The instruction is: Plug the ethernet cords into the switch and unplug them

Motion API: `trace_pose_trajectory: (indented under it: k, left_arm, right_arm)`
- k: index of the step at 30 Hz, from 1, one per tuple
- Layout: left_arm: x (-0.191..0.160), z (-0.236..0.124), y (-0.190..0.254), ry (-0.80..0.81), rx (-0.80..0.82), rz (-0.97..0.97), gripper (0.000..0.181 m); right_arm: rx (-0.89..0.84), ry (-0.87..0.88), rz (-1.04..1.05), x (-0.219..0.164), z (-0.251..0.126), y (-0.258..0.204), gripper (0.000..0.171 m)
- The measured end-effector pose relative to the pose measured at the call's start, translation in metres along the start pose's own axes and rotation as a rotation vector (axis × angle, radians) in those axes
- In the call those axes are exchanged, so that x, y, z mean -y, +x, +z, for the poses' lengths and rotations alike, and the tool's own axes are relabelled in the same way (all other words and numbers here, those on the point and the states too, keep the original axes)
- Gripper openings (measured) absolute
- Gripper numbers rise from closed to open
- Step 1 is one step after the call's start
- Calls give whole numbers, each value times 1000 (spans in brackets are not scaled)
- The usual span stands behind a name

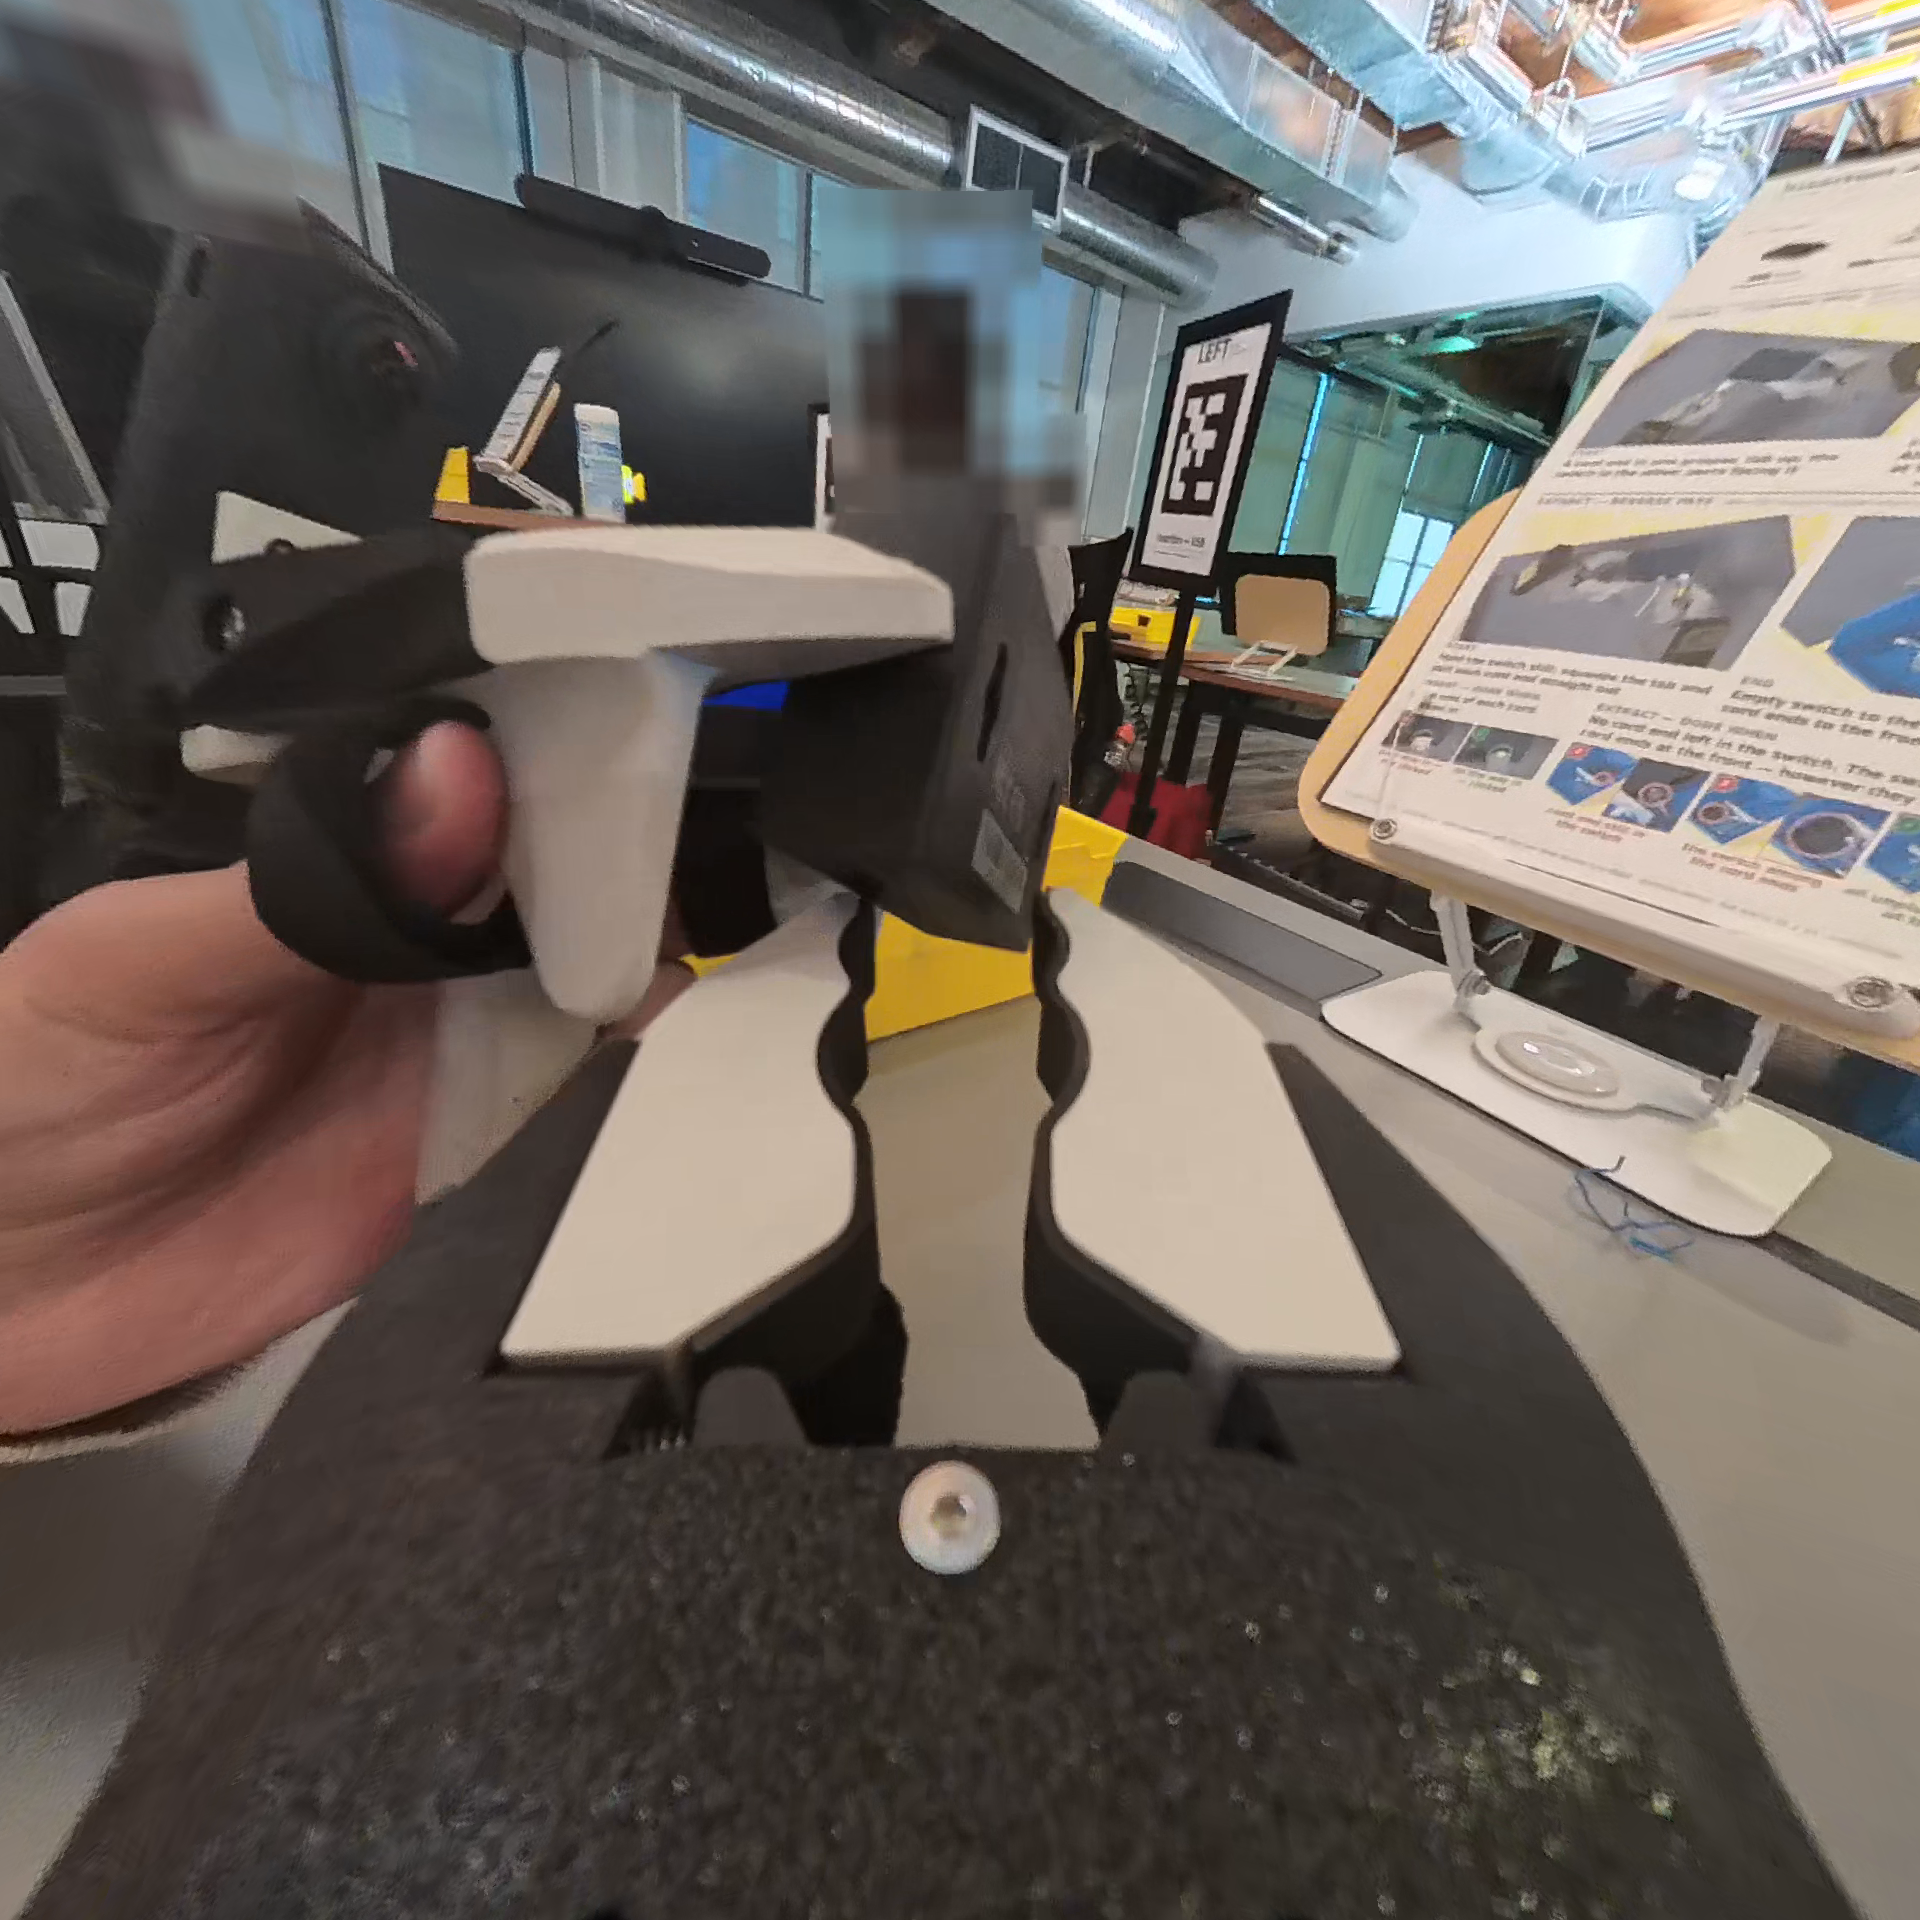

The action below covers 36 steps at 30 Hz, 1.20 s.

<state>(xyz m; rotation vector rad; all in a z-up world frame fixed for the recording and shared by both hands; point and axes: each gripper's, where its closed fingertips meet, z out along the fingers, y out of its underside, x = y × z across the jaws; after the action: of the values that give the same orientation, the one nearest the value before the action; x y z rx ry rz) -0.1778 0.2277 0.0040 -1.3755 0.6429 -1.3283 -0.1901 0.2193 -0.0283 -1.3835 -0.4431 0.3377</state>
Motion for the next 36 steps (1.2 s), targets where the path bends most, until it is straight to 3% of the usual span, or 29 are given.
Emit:
trace_pose_trajectory:
  k: [4,7,11,18,22,23,24,25,30,36]
  left_arm:
    - [-4,-3,-10,-25,21,-28,98]
    - [-2,-3,-15,-28,25,-69,97]
    - [-10,-1,-12,-47,13,-100,97]
    - [-15,-2,-3,-73,-25,-135,96]
    - [-19,-3,-3,-94,-41,-135,93]
    - [-22,-5,-1,-108,-56,-141,76]
    - [-27,-7,3,-134,-79,-155,24]
    - [-34,-10,4,-161,-91,-160,0]
    - [-45,-12,-7,-191,-62,-128,0]
    - [-65,-50,-35,-269,35,-86,23]
  right_arm:
    - [55,-23,85,-10,0,-2,41]
    - [51,-92,28,-28,1,-14,47]
    - [64,-26,9,-16,6,-27,48]
    - [-11,-17,101,-18,0,3,51]
    - [-71,-17,100,-18,-10,23,39]
    - [-78,-17,99,-18,-12,27,40]
    - [-79,-17,101,-18,-13,30,41]
    - [-82,-21,105,-18,-14,33,40]
    - [-53,-55,32,-19,-13,32,40]
    - [-92,-266,63,-72,-52,44,42]
